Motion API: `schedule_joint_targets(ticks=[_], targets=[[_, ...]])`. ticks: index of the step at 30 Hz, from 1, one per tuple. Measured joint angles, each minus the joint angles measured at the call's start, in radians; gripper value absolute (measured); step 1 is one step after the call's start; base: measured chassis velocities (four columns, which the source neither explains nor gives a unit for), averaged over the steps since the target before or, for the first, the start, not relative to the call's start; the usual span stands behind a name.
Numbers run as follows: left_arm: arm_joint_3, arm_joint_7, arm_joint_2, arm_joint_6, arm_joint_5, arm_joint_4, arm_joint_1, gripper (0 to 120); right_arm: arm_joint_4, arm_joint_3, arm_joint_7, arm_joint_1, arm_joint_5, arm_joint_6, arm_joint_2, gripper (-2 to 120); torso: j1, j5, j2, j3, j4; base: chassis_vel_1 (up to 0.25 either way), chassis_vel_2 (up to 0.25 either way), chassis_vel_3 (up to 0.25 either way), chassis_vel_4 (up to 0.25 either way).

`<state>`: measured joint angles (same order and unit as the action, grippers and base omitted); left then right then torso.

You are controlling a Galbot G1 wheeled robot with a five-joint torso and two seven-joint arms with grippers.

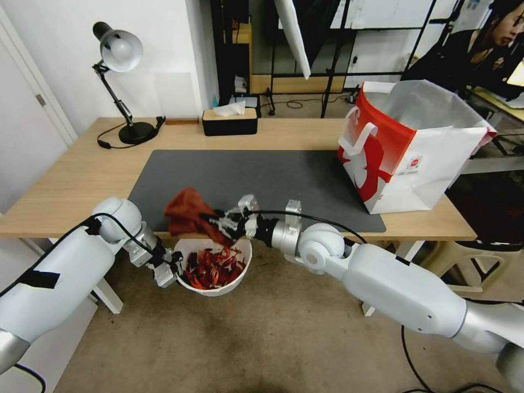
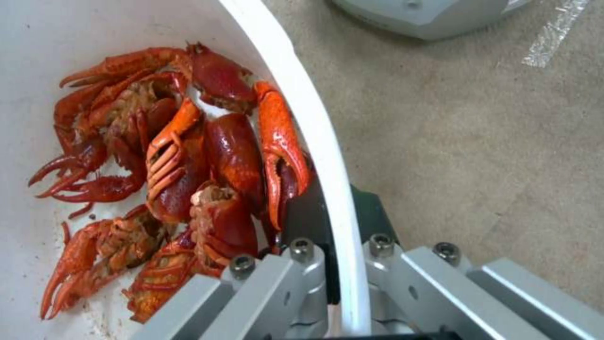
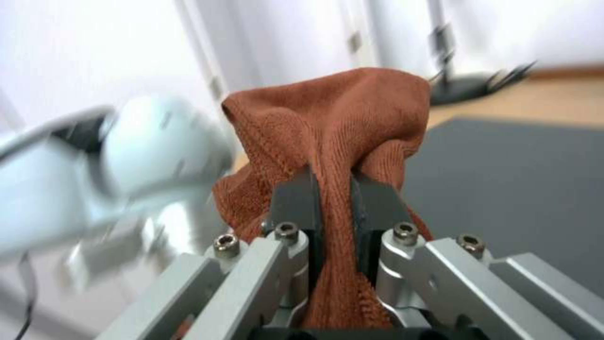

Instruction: Sweep shrimp from table into container with towel, then put container into takeout bag.

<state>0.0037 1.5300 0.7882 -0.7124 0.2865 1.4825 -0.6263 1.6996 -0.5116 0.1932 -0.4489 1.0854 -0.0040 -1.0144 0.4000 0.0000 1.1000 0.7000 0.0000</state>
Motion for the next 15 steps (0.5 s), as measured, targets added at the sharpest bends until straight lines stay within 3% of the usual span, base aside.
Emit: schedule_joint_targets(ticks=[9,15], targets=[[-0.008,0.000,-0.012,-0.001,-0.009,0.027,-0.014,0,0.047,0.132,-0.176,-0.034,0.004,0.022,-0.015,7,0.000,0.0001,0.000,0.000,0.0000,0.000,0.000,0.000,0.000],[-0.008,0.000,-0.014,-0.001,-0.014,0.038,-0.018,0,0.060,0.168,-0.226,-0.038,-0.001,0.021,-0.005,7,0.000,0.0001,0.000,0.000,0.0002,0.000,0.000,0.000,0.000]])
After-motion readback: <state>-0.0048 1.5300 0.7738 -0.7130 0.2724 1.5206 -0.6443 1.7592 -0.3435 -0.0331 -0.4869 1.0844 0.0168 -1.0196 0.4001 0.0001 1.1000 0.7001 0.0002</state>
